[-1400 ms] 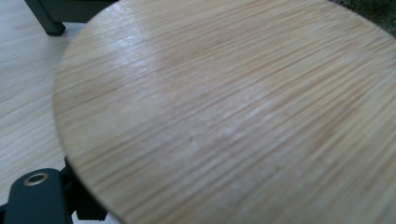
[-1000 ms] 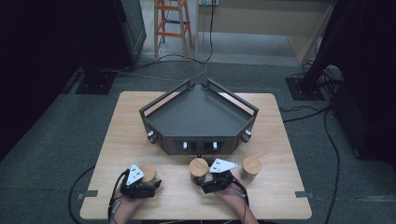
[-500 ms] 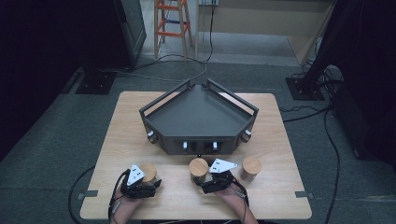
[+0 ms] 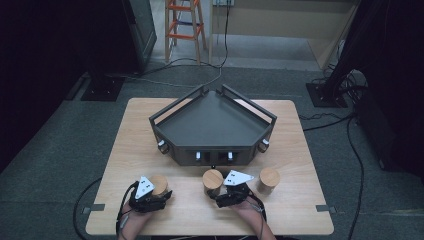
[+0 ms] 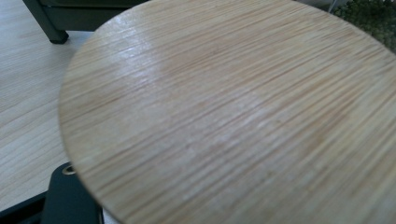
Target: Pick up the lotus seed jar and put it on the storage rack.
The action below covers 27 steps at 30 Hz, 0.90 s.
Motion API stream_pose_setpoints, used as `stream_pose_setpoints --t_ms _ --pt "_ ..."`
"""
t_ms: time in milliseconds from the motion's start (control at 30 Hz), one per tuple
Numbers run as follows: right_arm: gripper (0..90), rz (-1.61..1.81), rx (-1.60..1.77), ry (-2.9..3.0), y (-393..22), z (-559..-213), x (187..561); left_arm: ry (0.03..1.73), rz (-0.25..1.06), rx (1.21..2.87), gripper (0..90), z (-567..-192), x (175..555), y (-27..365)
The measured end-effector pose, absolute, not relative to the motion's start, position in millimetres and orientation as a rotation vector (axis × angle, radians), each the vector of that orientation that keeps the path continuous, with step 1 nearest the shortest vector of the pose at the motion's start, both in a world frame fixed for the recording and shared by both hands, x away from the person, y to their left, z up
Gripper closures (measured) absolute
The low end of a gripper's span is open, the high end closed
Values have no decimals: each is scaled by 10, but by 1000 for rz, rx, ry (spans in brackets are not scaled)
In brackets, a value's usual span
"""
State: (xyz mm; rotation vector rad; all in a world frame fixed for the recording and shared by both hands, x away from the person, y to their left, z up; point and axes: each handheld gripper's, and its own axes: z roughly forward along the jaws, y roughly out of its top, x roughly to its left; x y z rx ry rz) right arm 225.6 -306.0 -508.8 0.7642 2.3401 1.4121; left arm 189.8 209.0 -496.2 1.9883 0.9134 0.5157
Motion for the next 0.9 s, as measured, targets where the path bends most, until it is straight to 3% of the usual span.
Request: stream_pose_setpoints --t_ms 900 --pt "149 1407 778 2334 -3054 -5087 2248 885 502 1982 255 -4824 1901 1998"
